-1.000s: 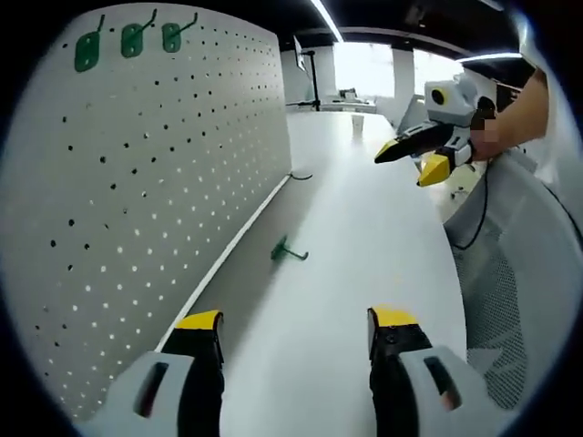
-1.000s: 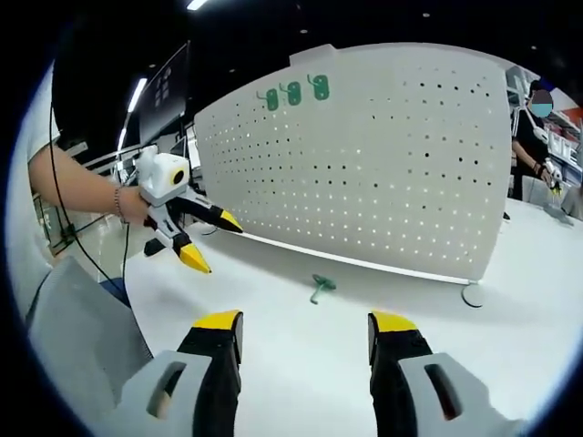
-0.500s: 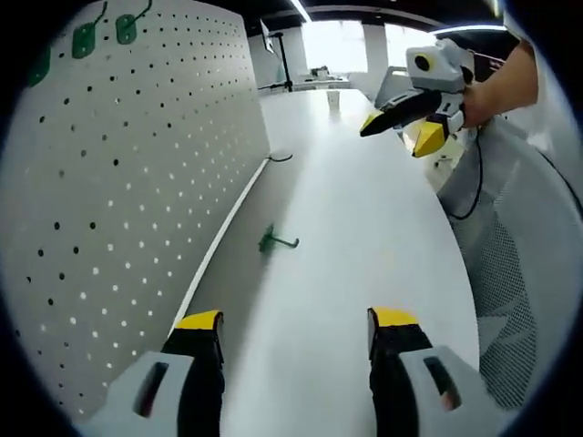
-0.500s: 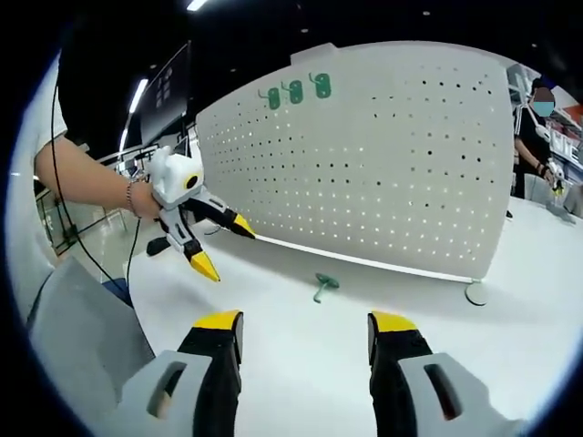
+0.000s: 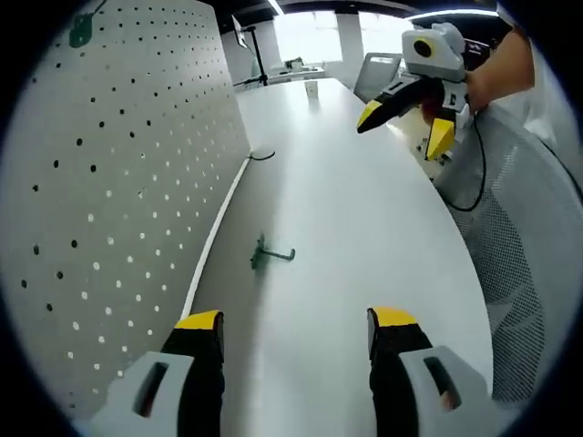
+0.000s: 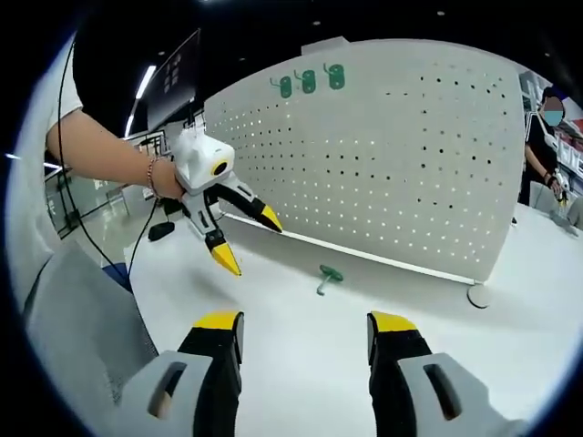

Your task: Insert the hook assembly into the mounting plate slot until the hook locks in place.

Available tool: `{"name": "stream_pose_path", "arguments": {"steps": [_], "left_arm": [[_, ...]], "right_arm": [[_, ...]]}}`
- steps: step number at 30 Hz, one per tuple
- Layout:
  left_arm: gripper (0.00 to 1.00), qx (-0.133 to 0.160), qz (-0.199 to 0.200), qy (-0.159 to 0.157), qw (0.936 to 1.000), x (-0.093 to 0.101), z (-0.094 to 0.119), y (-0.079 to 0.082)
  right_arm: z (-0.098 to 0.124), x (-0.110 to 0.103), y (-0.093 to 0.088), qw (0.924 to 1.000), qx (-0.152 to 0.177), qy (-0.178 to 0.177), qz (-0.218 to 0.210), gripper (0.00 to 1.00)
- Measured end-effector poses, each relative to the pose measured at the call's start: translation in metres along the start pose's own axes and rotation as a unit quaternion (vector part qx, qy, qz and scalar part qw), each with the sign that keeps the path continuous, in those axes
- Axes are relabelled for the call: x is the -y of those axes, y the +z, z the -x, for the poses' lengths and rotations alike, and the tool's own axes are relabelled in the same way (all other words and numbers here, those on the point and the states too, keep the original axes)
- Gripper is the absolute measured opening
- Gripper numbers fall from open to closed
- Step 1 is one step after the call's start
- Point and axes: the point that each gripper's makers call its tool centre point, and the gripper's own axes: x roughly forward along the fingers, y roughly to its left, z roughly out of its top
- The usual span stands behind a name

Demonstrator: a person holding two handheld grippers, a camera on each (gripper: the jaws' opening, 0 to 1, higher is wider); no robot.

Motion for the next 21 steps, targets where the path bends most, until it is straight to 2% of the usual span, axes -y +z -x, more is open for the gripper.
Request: {"name": "stream_pose_path", "arguments": {"steps": [10,21], "left_arm": [[0.66,-0.013,-0.035,-0.025,0.9990,-0.013,-0.022,0.015],[0.66,-0.036,-0.060,-0.050,0.9963,-0.024,-0.044,0.012]], "right_arm": [[0.000,0.004,-0.006,0.9999,-0.010,-0.006,-0.005,0.53],[-0.001,0.004,-0.011,0.9998,-0.018,-0.004,-0.005,0.53]]}}
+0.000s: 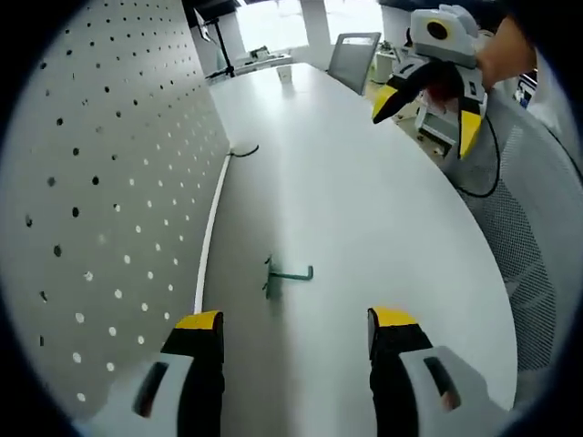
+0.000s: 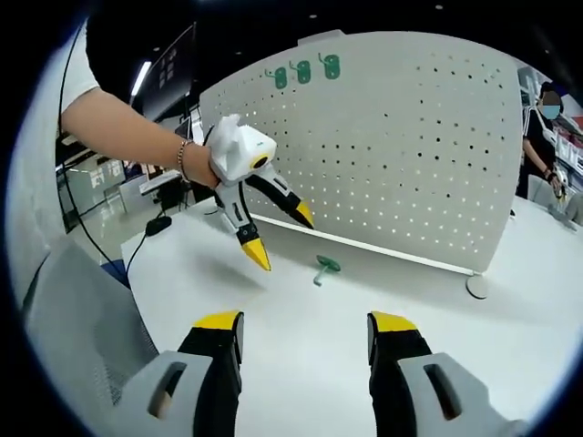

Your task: Insert the hook assembly into the mounting plate slot until the hook locks in place.

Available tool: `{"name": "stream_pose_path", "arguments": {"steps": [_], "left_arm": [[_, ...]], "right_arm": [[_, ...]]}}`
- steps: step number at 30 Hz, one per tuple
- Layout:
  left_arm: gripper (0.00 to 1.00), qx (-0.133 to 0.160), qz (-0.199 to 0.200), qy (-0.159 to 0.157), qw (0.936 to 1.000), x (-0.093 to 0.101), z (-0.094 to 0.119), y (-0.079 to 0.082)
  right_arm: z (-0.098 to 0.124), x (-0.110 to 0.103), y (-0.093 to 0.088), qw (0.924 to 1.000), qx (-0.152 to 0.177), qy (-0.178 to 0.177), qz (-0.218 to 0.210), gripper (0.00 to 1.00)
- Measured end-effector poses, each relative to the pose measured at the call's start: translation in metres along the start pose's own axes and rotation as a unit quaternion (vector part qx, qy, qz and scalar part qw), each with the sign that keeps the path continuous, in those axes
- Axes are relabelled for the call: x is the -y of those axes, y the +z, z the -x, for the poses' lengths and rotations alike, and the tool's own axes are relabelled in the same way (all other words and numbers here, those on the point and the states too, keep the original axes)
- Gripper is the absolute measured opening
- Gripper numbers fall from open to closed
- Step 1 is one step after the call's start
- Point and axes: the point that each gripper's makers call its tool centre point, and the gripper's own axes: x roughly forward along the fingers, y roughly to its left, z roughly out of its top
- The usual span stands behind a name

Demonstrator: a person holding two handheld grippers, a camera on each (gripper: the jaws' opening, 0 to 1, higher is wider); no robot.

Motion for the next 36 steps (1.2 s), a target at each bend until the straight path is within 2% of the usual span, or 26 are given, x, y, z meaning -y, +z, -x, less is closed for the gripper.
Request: {"name": "stream_pose_path", "arguments": {"steps": [4,9,12,16,28,36], "left_arm": [[0.66,-0.011,-0.017,-0.015,0.9997,0.002,-0.007,0.000],[0.65,-0.018,-0.019,-0.025,0.9993,-0.002,-0.016,0.002],[0.65,-0.032,-0.041,-0.029,0.9982,-0.004,-0.020,-0.001],[0.65,-0.029,-0.037,-0.035,0.9983,-0.007,-0.027,0.006],[0.64,-0.065,-0.052,-0.070,0.9941,-0.007,-0.046,-0.002],[0.64,-0.068,-0.032,-0.084,0.9937,-0.009,-0.050,0.001]], "right_arm": [[-0.001,0.002,-0.002,1.0000,-0.004,-0.002,-0.005,0.53],[0.000,0.004,-0.004,0.9999,-0.005,-0.006,-0.012,0.53],[0.000,0.005,-0.005,0.9999,-0.006,-0.007,-0.011,0.53],[-0.001,0.004,-0.006,0.9999,-0.009,-0.006,-0.012,0.53],[-0.002,0.003,-0.006,0.9999,-0.012,-0.005,-0.011,0.53],[-0.002,0.003,-0.005,0.9998,-0.012,-0.004,-0.013,0.53]]}}
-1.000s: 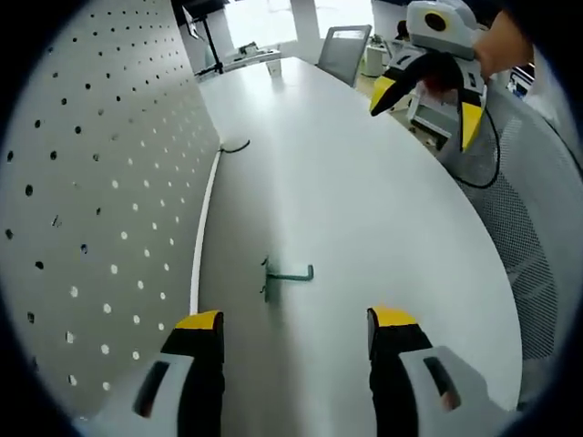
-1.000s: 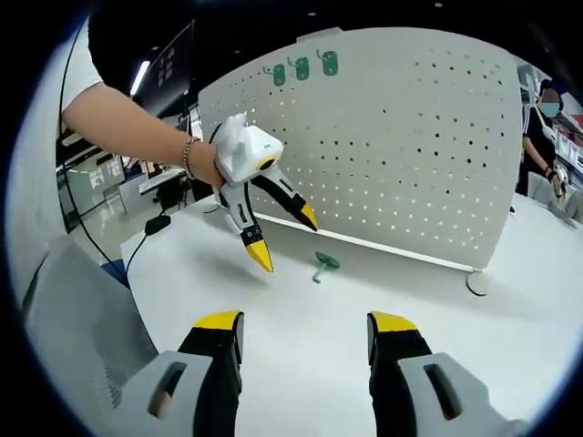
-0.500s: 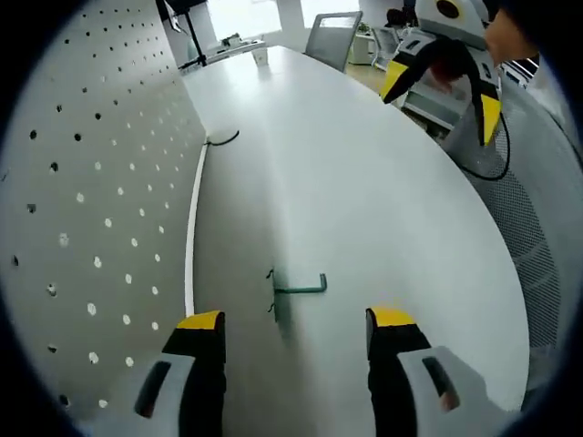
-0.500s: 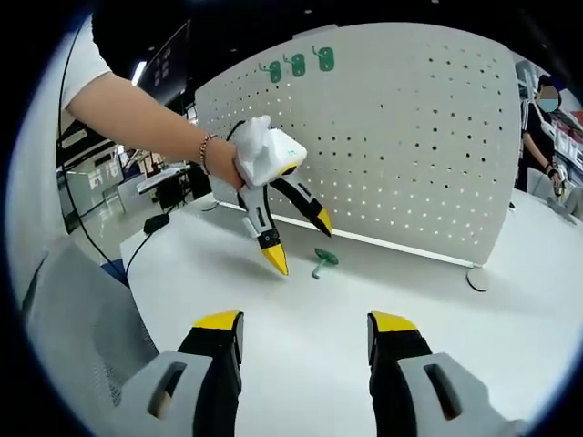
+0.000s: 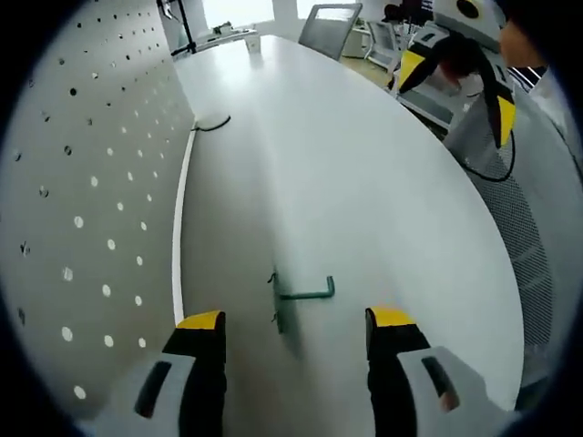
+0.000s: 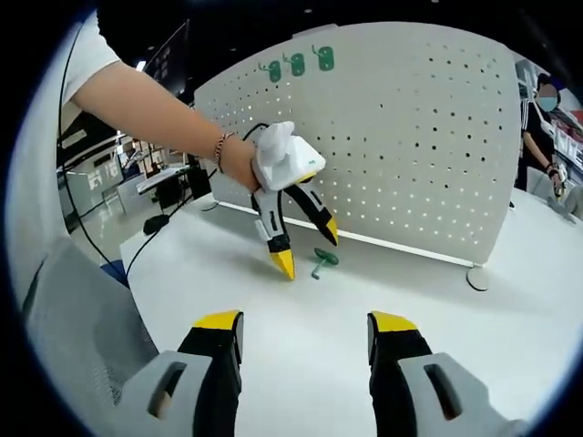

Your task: Insert the hook assembly into the mounting plate slot until the hook locks in place.

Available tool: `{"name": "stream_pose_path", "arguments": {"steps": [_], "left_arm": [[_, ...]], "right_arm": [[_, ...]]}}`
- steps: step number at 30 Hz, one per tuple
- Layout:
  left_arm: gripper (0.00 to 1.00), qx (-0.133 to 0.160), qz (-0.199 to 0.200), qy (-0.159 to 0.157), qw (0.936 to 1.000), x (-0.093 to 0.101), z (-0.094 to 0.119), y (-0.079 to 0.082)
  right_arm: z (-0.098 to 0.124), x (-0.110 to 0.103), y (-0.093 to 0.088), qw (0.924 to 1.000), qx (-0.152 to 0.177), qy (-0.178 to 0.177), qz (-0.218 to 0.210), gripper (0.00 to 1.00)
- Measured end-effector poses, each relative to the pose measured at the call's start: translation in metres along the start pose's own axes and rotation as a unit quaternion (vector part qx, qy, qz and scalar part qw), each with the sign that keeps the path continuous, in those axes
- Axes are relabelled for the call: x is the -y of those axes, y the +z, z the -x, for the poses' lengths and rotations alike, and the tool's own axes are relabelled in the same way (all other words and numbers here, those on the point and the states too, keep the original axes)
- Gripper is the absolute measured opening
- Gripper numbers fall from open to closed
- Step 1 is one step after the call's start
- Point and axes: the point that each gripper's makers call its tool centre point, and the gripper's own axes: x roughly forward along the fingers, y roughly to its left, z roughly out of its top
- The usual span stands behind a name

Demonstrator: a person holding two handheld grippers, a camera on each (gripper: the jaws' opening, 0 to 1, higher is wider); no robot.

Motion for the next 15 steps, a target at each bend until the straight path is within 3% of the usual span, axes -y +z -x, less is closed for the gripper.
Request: {"name": "stream_pose_path", "arguments": {"steps": [13,15], "left_arm": [[0.60,0.003,0.005,-0.011,0.9999,0.0045,0.0001,-0.0018],[0.54,0.011,0.006,-0.012,0.9999,0.0057,0.0004,-0.0003]], "right_arm": [[0.0000,0.0007,0.0009,1.0000,0.001,-0.001,-0.002,0.53],[-0.0001,0.0010,0.0010,1.0000,0.002,-0.001,-0.002,0.53]]}}
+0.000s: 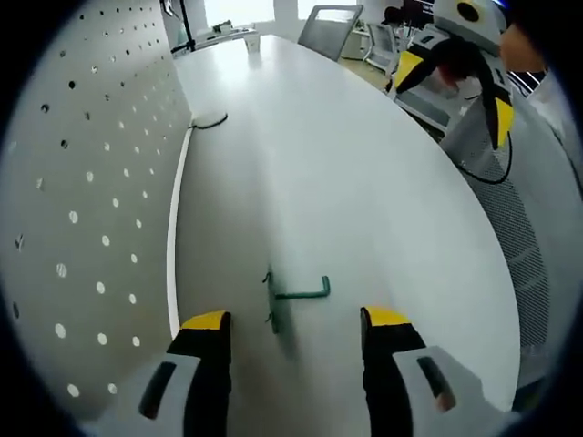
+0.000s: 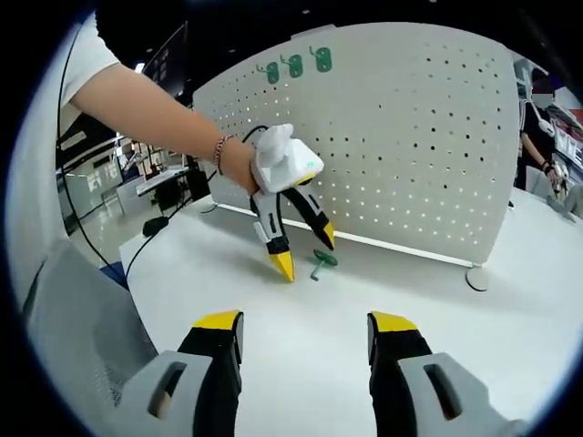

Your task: Insert the hook assembly into the mounting plate slot until the hook locks in place.

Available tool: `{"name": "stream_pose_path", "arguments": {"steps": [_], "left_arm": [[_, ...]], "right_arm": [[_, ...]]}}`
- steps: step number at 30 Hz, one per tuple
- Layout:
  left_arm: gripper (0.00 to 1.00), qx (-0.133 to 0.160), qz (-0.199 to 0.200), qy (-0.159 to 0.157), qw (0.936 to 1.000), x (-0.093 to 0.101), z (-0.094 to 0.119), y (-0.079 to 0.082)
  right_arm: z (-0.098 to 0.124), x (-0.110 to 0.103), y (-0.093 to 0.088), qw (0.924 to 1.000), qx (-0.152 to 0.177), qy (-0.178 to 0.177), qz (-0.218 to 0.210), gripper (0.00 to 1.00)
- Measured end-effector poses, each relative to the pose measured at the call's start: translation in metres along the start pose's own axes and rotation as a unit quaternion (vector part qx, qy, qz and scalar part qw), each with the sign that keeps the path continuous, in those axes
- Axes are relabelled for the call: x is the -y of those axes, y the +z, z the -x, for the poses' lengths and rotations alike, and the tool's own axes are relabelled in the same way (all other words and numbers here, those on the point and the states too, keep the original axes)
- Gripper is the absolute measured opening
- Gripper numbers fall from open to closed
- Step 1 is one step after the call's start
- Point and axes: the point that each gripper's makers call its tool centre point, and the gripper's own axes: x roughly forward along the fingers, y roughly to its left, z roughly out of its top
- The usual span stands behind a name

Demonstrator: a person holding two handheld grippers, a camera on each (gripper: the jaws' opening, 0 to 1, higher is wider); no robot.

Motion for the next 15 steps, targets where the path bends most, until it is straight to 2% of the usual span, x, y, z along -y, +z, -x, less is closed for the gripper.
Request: {"name": "stream_pose_path", "arguments": {"steps": [4,10,15], "left_arm": [[0.40,-0.002,0.005,0.007,1.0000,-0.003,0.001,0.000],[0.29,0.007,0.021,0.022,0.9995,-0.008,0.000,0.001],[0.17,0.014,0.040,0.047,0.9980,-0.015,0.000,0.000]], "right_arm": [[0.000,0.000,0.002,1.0000,0.003,-0.001,-0.001,0.53],[0.001,0.002,0.004,1.0000,0.008,-0.004,-0.003,0.52],[0.001,0.003,0.005,0.9999,0.009,-0.006,-0.006,0.51]]}}
